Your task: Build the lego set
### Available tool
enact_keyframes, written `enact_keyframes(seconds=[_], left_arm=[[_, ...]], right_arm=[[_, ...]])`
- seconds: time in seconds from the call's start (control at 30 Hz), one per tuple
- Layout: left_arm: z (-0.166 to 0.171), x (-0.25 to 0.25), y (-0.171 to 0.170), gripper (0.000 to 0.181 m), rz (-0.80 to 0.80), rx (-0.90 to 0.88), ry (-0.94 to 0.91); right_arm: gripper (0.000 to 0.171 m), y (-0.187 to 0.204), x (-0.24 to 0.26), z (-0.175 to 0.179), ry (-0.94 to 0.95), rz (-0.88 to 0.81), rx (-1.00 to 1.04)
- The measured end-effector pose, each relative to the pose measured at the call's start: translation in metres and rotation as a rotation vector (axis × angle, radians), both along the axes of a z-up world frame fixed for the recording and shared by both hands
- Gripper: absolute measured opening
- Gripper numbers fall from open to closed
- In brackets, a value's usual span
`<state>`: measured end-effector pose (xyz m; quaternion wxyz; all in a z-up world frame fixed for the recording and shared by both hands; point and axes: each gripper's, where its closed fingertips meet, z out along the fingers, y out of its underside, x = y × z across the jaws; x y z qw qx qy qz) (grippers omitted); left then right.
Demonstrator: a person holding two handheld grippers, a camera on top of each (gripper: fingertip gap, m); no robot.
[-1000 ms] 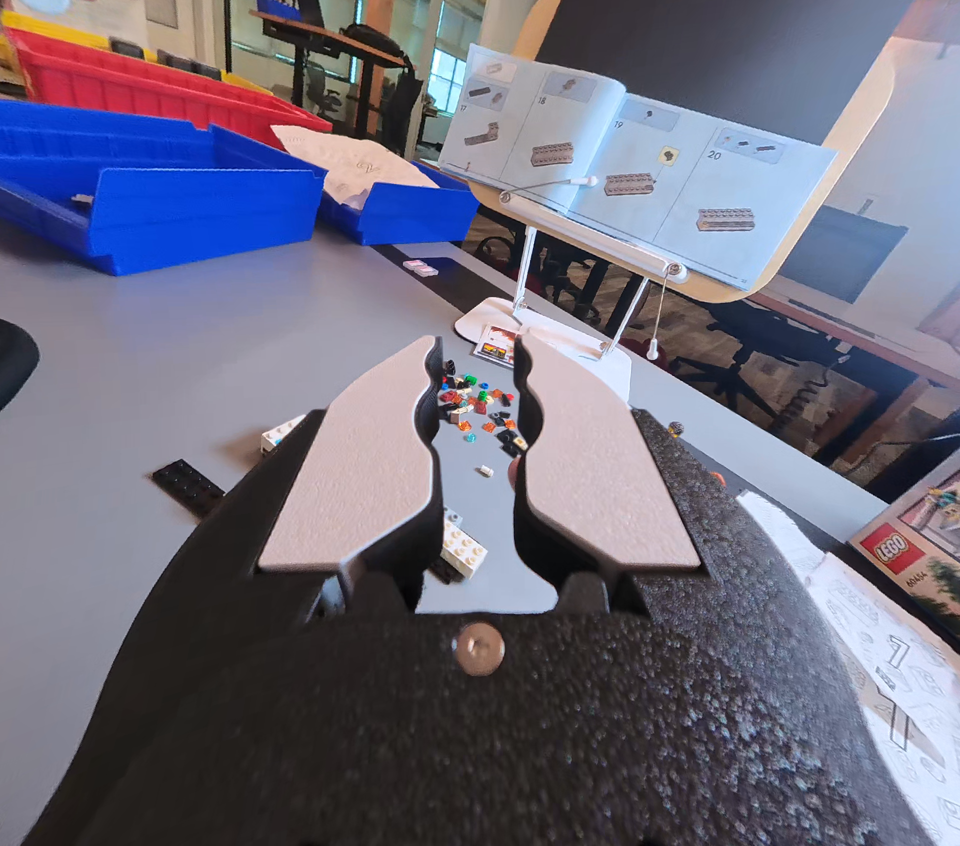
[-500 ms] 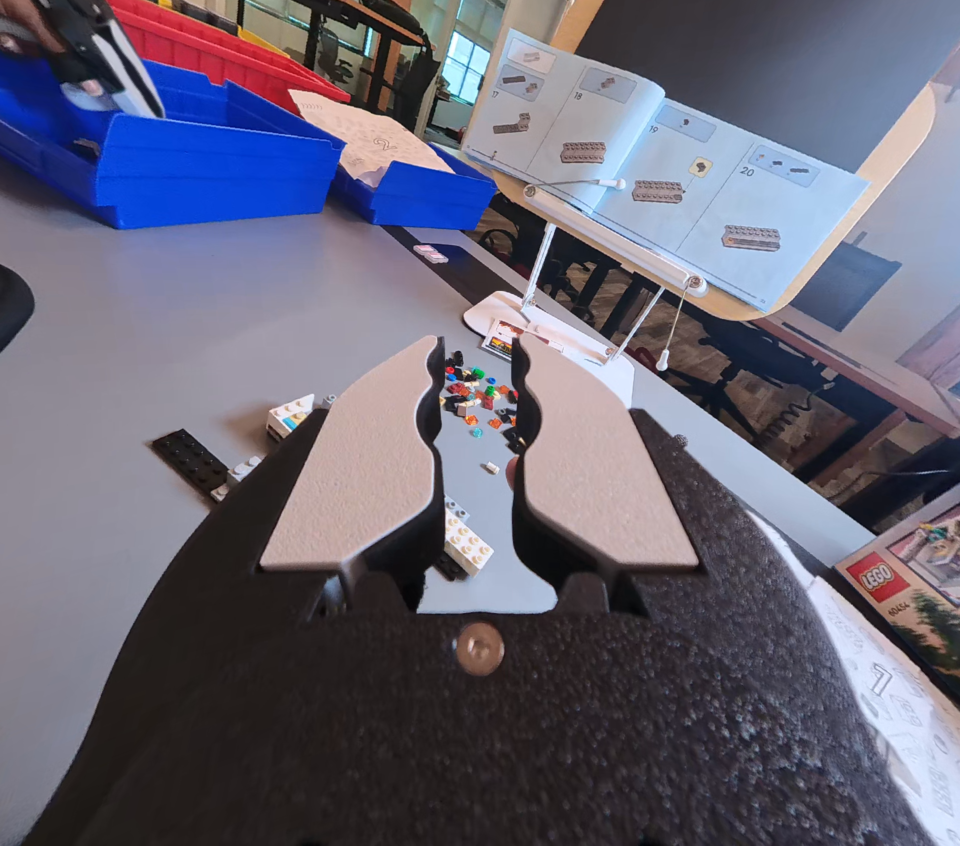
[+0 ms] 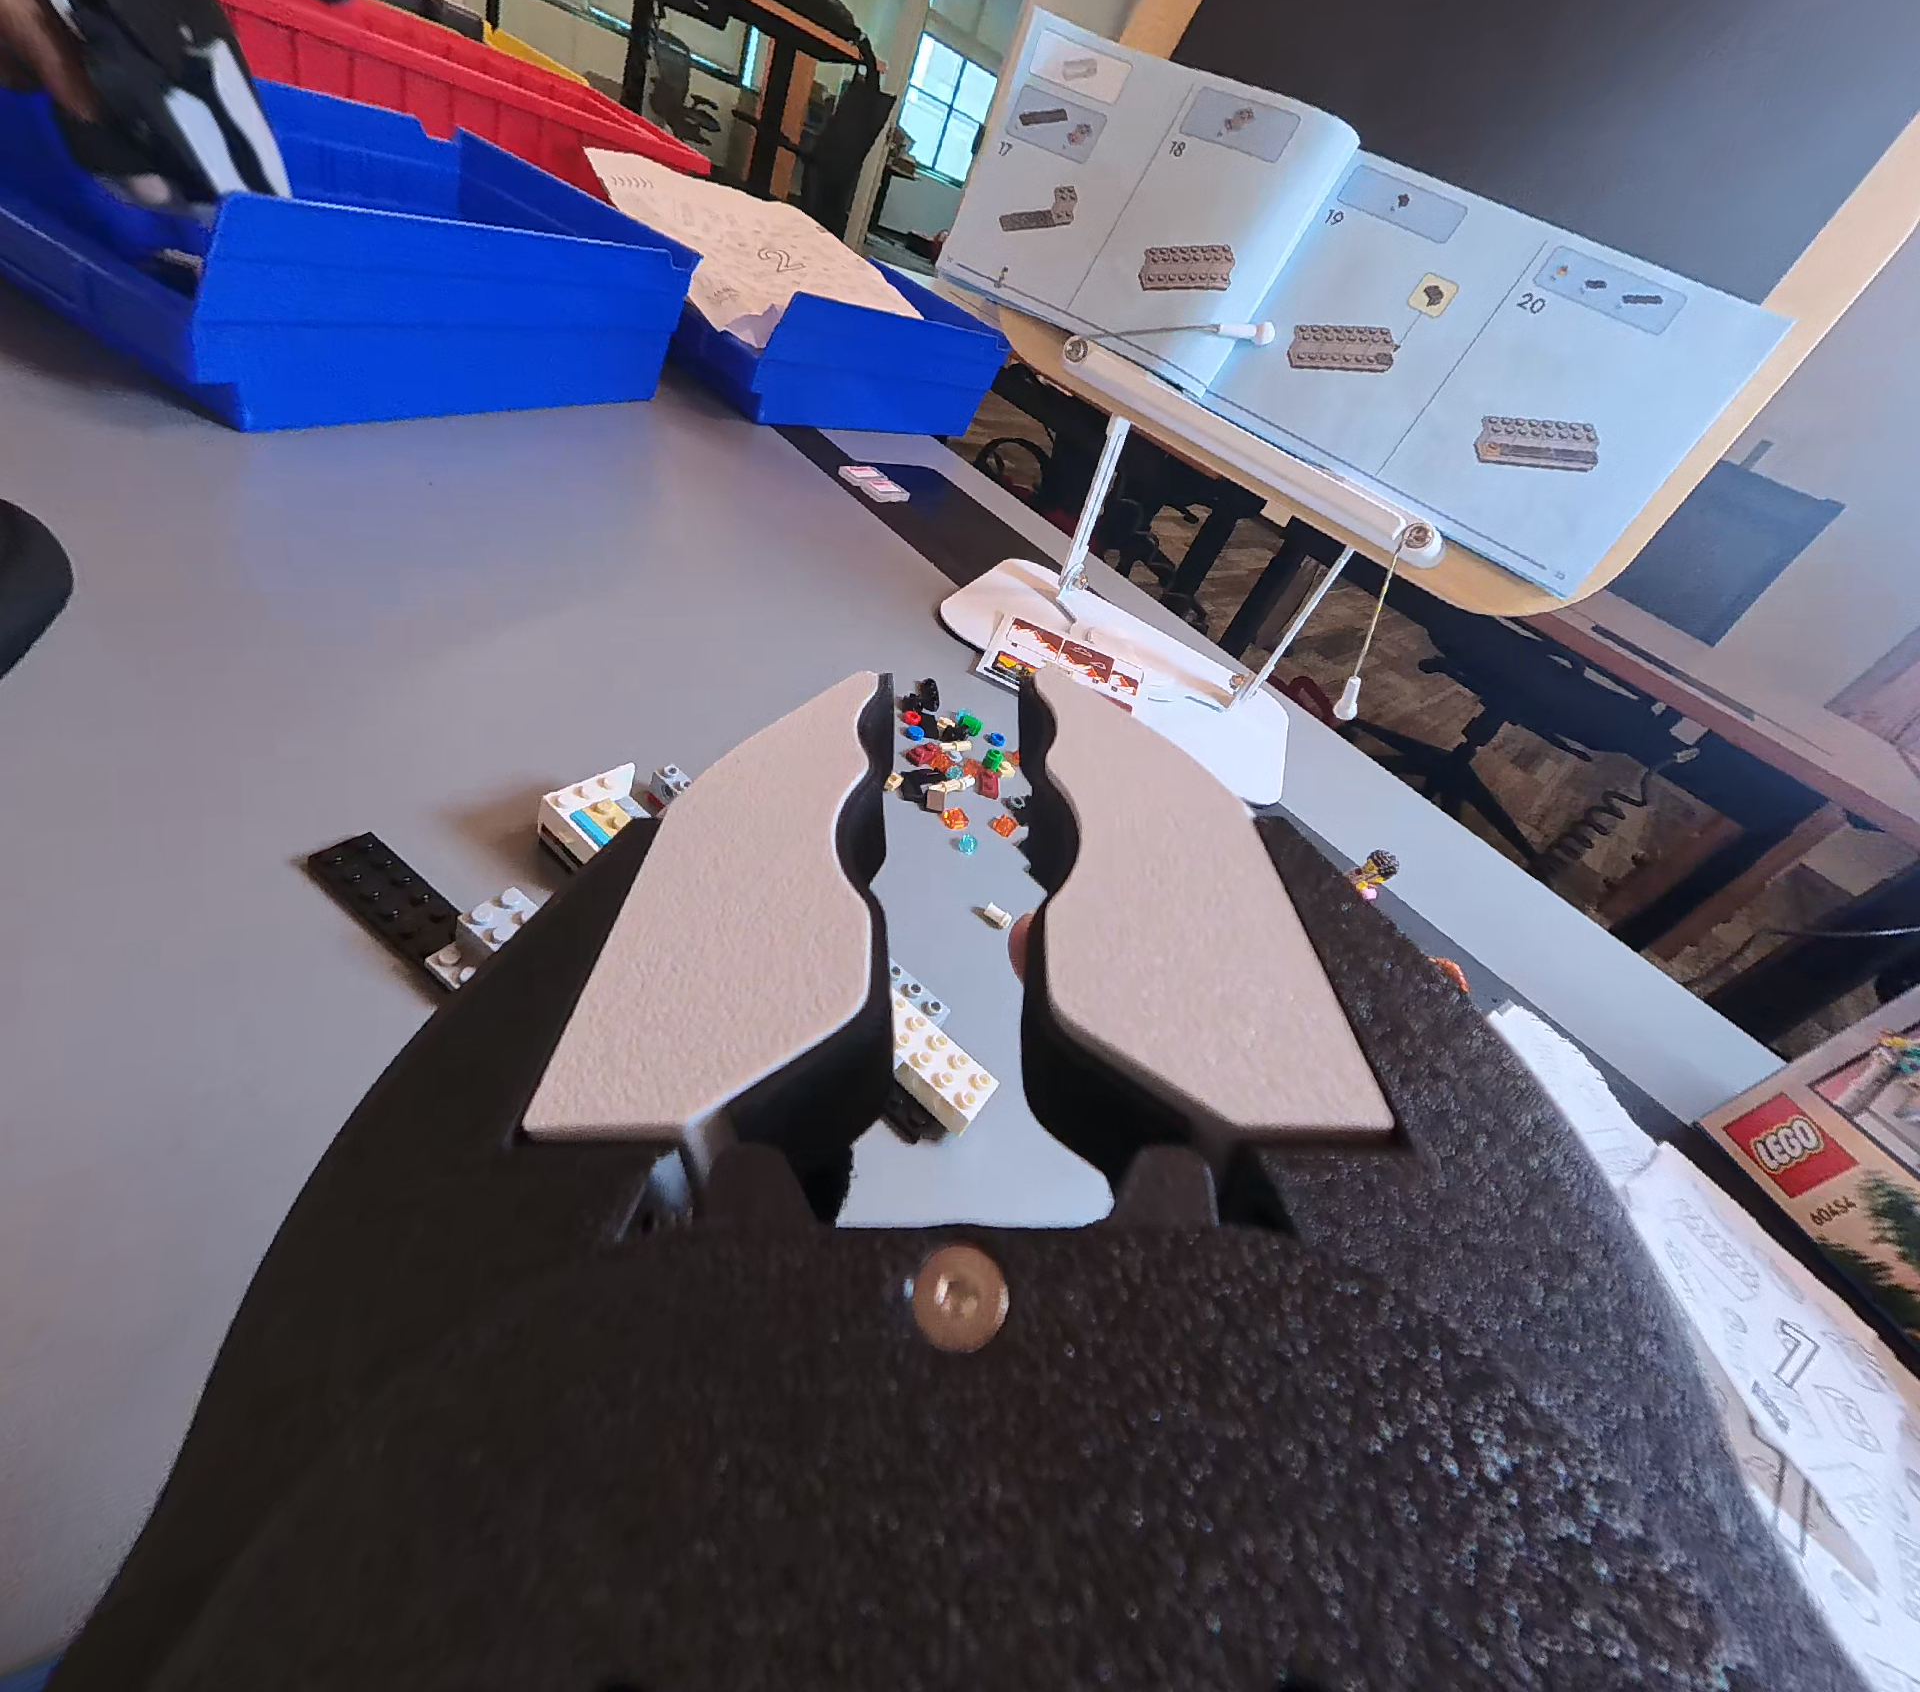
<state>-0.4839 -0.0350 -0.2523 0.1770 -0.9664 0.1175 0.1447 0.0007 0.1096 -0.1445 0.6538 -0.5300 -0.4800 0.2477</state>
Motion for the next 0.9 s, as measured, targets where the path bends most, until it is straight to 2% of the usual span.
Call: enact_keyframes(seconds=[0.03, 0.13, 0.2, 0.27, 0.33, 0.5, 0.63, 0.7, 0.8, 0.9], left_arm=[[0.014, 0.006, 0.005, 0.017, -0.013, 0.065, 0.000], [0.070, 0.063, 0.024, 0.017, -0.158, 0.322, -0.115], [0.107, 0.136, 0.030, 0.018, -0.338, 0.475, -0.314], [0.123, 0.209, 0.025, 0.017, -0.538, 0.511, -0.475], [0.108, 0.270, 0.023, 0.017, -0.673, 0.447, -0.565], [0.032, 0.381, 0.024, 0.018, -0.880, 0.231, -0.687], [0.003, 0.420, 0.023, 0.019, -0.977, 0.135, -0.669], [0.003, 0.423, 0.022, 0.030, -1.002, 0.133, -0.644], [0.036, 0.409, 0.030, 0.037, -0.942, 0.251, -0.698], [0.092, 0.357, 0.049, 0.035, -0.814, 0.489, -0.625]], right_arm=[[0.022, 0.000, 0.000, 0.000, -0.001, 0.001, 0.002], [0.022, 0.000, -0.002, -0.003, -0.008, 0.005, -0.001], [0.022, -0.001, -0.003, -0.006, -0.013, 0.009, -0.009], [0.022, -0.002, -0.005, -0.008, -0.015, 0.012, -0.013], [0.022, -0.003, -0.006, -0.008, -0.014, 0.010, -0.006], [0.023, 0.003, 0.003, 0.002, 0.017, -0.066, 0.037], [0.026, 0.009, 0.010, 0.009, 0.051, -0.103, 0.048], [0.026, 0.010, 0.012, 0.009, 0.056, -0.104, 0.041], [0.026, 0.012, 0.012, 0.007, 0.055, -0.096, 0.025], [0.026, 0.013, 0.012, 0.006, 0.052, -0.091, 0.020]])
